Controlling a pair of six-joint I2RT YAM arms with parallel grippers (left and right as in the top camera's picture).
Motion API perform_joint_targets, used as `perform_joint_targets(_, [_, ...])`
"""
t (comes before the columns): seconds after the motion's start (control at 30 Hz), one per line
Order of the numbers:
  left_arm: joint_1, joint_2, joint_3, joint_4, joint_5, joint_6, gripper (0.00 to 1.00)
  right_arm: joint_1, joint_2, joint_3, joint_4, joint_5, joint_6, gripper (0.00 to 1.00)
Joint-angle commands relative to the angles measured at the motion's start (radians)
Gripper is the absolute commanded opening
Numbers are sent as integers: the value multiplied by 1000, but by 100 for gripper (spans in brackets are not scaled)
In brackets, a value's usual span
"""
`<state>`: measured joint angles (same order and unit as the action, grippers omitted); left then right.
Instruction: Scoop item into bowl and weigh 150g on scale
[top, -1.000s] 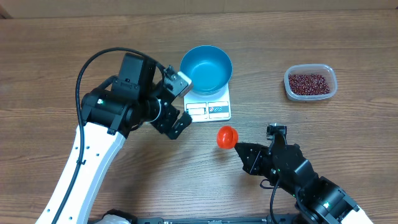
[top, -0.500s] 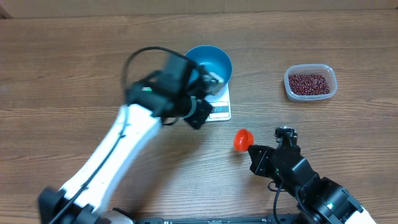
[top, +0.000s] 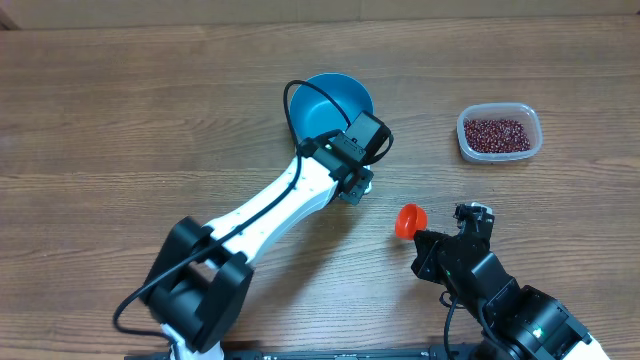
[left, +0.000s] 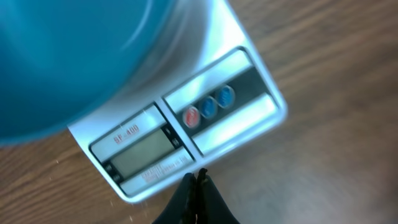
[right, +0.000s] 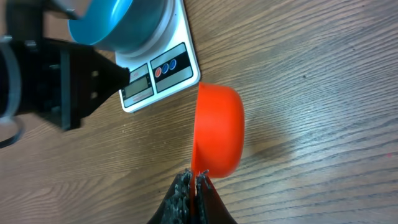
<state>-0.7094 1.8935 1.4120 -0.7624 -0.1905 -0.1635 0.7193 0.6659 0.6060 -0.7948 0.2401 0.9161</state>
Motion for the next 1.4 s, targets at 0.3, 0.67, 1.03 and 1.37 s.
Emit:
perform_joint_targets(0.3, [2, 130, -5, 78, -78, -31, 4, -8, -10, 31, 3, 29, -5, 4])
perform_joint_targets(0.67, [3, 148, -5, 129, -56, -31, 4, -8, -10, 31, 3, 29, -5, 4])
perform_joint_targets(1.03, [3, 149, -5, 142, -56, -32, 4, -8, -10, 31, 3, 29, -5, 4])
perform_joint_targets(1.37, [3, 149, -43, 186, -56, -32, 4, -8, -10, 31, 3, 29, -5, 4])
